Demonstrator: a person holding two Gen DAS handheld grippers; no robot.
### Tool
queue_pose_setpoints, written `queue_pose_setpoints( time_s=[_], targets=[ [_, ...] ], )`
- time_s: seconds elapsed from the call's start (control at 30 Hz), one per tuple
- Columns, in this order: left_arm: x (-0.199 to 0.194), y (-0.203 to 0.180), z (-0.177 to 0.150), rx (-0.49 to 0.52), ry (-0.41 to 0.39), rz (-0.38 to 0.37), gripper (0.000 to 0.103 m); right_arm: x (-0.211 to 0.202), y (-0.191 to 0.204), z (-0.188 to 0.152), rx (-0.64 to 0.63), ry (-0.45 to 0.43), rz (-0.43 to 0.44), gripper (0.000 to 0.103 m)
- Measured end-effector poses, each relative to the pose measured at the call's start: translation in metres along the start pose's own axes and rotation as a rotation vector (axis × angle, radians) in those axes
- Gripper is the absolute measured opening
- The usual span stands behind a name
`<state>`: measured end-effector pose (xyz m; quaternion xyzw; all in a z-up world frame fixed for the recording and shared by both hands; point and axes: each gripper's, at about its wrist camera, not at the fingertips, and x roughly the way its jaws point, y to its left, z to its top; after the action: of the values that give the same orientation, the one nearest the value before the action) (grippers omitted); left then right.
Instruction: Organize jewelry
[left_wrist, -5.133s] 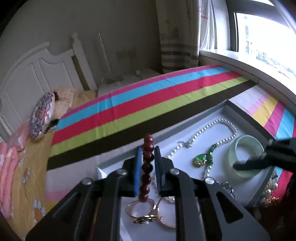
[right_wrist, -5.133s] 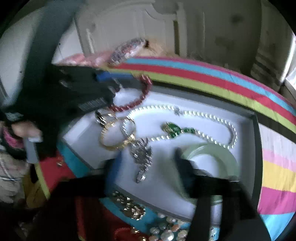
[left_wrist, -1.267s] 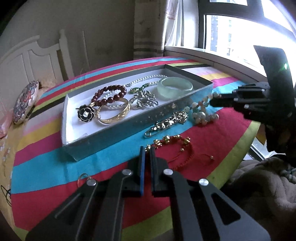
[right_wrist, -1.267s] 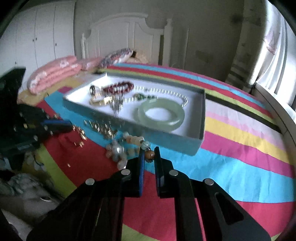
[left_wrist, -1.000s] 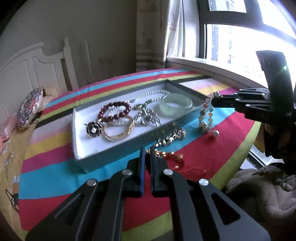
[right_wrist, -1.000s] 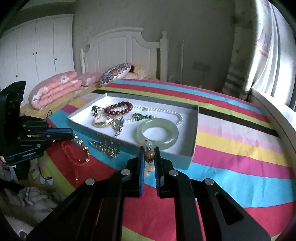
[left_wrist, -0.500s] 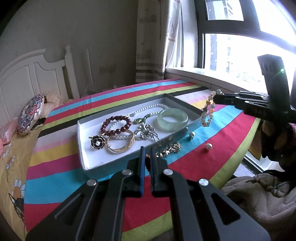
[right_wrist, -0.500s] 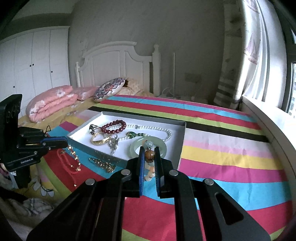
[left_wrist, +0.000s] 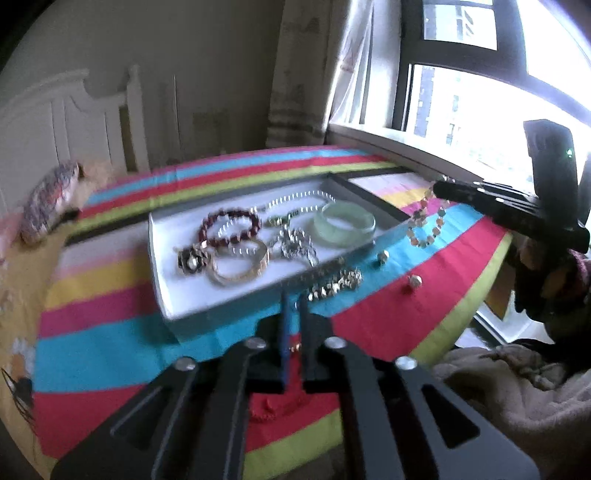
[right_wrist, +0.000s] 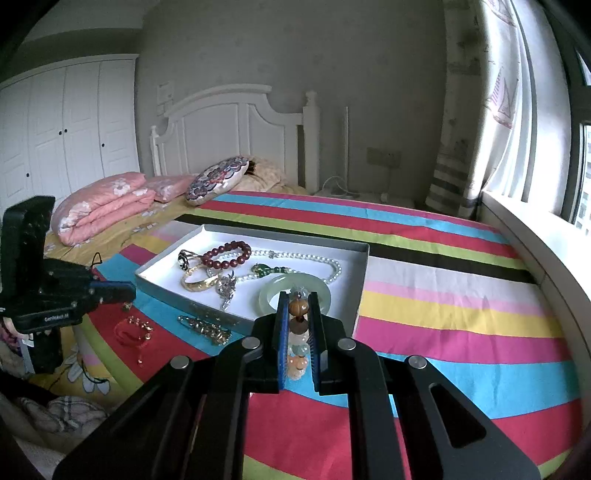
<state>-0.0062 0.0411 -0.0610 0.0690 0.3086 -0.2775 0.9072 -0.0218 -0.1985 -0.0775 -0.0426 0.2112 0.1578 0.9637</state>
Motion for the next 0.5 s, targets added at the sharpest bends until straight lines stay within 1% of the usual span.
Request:
queue_pose_setpoints(
  time_s=[0.03,0.07,0.13,0.17,0.27,0.33,0.4,0.43,0.5],
  targets=[
    [0.002,0.0,-0.003,0.004,0.012,0.006,0.018,0.001,-0.001,0.0,-0.001,0.0,0.001,0.011],
    [0.006,0.0,-0.006,0.012,0.036,0.006,0.022,0.0,0.0,0.0,-0.001,-0.001,0.001,0.011],
    [0.014,0.0,-0.013,0.028,0.077,0.028,0.024,0.0,0.0,0.0,-0.002,-0.003,0.0,0.011],
    [0.017,0.001,-0.017,0.025,0.089,0.033,0.029,-0.001,0.001,0.0,-0.006,-0.005,0.0,0.011],
    [0.019,0.005,-0.028,0.015,0.104,0.028,0.042,-0.004,0.001,0.0,-0.006,-0.012,-0.005,0.011],
    [0.017,0.009,-0.034,0.016,0.107,0.017,0.046,-0.004,0.001,0.0,-0.003,-0.012,-0.005,0.011],
    [0.016,0.013,-0.039,0.014,0.114,0.017,0.045,-0.003,0.0,0.001,-0.003,-0.011,-0.004,0.011],
    [0.016,0.014,-0.04,0.022,0.108,0.019,0.043,-0.003,0.0,0.001,-0.003,-0.011,-0.001,0.011],
    [0.016,0.015,-0.04,0.038,0.1,0.045,0.03,-0.002,0.0,0.002,-0.005,-0.008,0.001,0.011]
  ],
)
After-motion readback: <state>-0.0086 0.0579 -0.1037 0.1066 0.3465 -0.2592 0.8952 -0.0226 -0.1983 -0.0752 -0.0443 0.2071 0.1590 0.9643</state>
